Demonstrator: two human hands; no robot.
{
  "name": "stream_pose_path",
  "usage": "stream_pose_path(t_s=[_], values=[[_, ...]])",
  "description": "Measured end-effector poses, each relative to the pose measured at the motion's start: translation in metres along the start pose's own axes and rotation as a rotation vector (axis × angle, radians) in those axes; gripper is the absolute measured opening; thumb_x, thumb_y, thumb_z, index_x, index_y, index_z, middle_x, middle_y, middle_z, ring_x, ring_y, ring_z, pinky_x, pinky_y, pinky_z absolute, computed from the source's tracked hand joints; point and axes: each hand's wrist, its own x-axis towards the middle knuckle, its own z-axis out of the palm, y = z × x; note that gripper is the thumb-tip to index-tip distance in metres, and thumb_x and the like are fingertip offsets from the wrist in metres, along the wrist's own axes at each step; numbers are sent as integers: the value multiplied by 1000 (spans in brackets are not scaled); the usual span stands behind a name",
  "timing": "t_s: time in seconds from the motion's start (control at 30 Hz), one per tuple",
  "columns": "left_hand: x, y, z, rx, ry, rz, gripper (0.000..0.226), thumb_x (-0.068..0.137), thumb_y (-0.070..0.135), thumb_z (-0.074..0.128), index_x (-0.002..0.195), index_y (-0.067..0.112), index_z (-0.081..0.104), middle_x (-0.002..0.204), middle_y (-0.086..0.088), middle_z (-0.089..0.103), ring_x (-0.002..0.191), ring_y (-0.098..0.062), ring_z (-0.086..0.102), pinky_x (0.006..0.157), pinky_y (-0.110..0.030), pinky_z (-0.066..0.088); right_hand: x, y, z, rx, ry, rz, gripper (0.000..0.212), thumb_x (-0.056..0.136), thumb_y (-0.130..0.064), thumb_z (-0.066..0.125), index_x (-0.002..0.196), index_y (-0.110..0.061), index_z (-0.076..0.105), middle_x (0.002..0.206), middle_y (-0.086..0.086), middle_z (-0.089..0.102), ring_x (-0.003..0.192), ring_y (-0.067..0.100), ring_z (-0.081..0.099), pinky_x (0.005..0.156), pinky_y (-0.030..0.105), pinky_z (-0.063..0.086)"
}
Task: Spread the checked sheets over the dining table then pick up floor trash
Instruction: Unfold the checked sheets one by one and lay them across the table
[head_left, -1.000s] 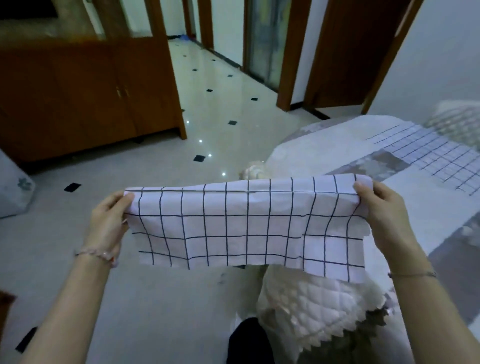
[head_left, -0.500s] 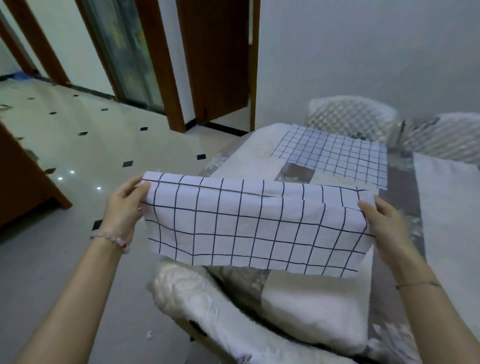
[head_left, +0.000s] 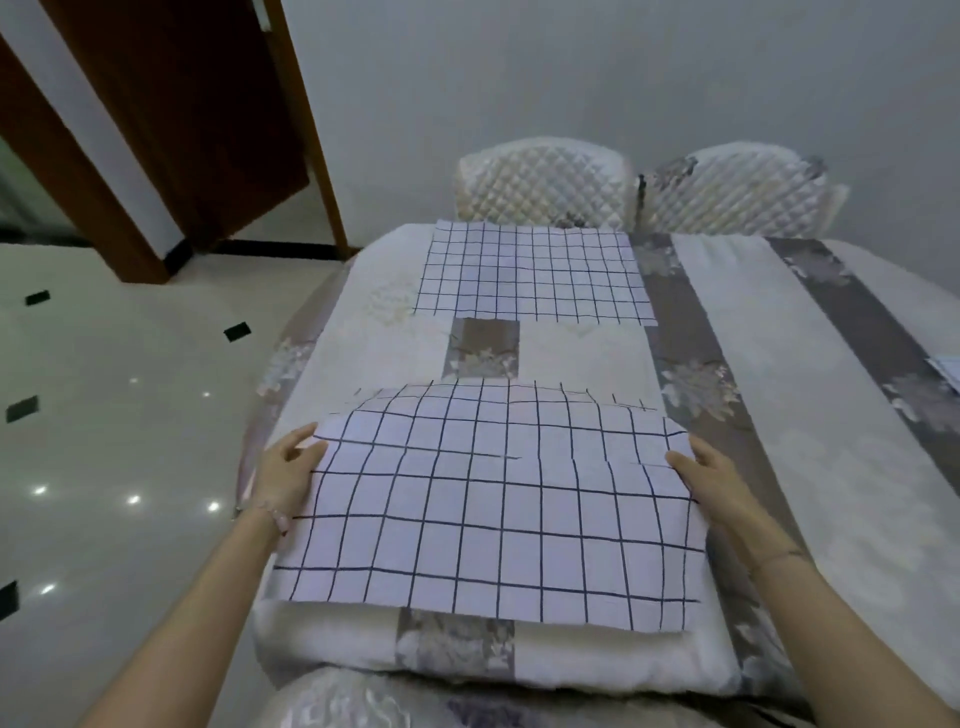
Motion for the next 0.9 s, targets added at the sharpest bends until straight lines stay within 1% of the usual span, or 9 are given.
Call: stream_pose_path(t_s=[0.1,0.23,0.33,0.43,0.5,0.6,0.67,0.73,0.9], values=[[15,-18,11,83,-57,-65,42,90,12,58,132,9,52,112,-19,57,99,-21,50,90,-28,36,15,26,9,-88,25,140,48,94,-9,53,137,6,40,144,16,43,126,24,45,100,31,35],[24,-38,21,119,-92,-142,40,89,11,59,128,5,54,126,-23,55,114,-31,53,99,-36,38,20,42,18,-62,57,220,57,93,-14,56,142,4,33,149,20,34,137,32,34,110,38,29],[27,-48,22,152,-57,-143,36,88,13,60,123,6,55,125,-21,56,104,-27,53,95,-35,39,23,50,20,-44,105,218,49,92,-14,57,135,3,43,141,22,44,129,33,44,100,33,35],[23,-48,19,183,-51,-126,37,88,16,61,123,8,54,119,-13,54,112,-30,52,96,-36,39,15,51,20,-41,144,226,41,91,-12,57,129,3,49,132,19,51,118,32,51,89,28,37],[18,-50,14,206,-71,-120,36,87,19,62,122,13,54,113,-7,52,108,-28,52,95,-35,39,4,54,17,-51,123,230,42,92,-9,56,131,2,48,121,15,53,100,26,55,82,26,40],[8,-60,1,245,-104,-133,35,85,18,64,119,16,54,100,-7,55,97,-23,53,90,-31,38,-10,63,8,-111,75,244,43,89,-6,59,130,-2,48,94,15,56,68,16,53,56,20,45],[2,-67,-7,291,-120,-138,37,84,15,66,118,16,53,90,-4,56,98,-24,55,90,-31,39,-17,71,5,-134,68,248,45,87,-5,61,130,-3,49,78,13,52,63,18,49,55,22,44],[-4,-71,-10,328,-115,-135,37,82,12,68,116,15,54,82,-3,55,93,-25,56,86,-30,39,-22,76,3,-133,88,242,44,87,-4,61,129,-3,49,73,11,52,64,19,51,57,23,43],[-24,-72,-5,410,-59,-57,32,83,6,64,113,13,53,80,-7,57,77,-22,54,66,-26,41,-29,87,5,-163,136,187,39,88,-11,62,124,-4,51,90,11,53,70,16,53,58,22,41]])
